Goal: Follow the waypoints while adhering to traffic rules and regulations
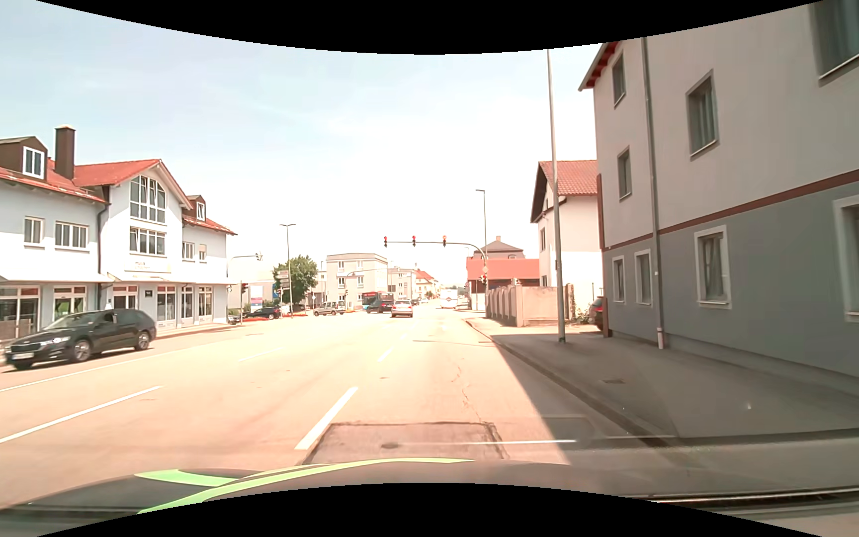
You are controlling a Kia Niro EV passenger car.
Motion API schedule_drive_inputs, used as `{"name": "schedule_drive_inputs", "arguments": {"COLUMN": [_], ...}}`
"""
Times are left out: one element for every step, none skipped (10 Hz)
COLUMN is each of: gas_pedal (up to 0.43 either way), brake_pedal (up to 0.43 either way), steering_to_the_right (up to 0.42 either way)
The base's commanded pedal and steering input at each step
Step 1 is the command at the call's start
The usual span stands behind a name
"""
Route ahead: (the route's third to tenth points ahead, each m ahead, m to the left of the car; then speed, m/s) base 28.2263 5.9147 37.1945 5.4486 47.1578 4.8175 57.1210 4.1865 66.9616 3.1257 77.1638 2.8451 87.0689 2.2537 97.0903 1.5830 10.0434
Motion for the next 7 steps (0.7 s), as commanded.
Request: {"name": "schedule_drive_inputs", "arguments": {"gas_pedal": [0.000, 0.000, 0.000, 0.000, 0.000, 0.000, 0.000], "brake_pedal": [0.256, 0.262, 0.262, 0.268, 0.268, 0.268, 0.268], "steering_to_the_right": [0.008, 0.008, 0.008, 0.006, 0.005, 0.006, 0.008]}}
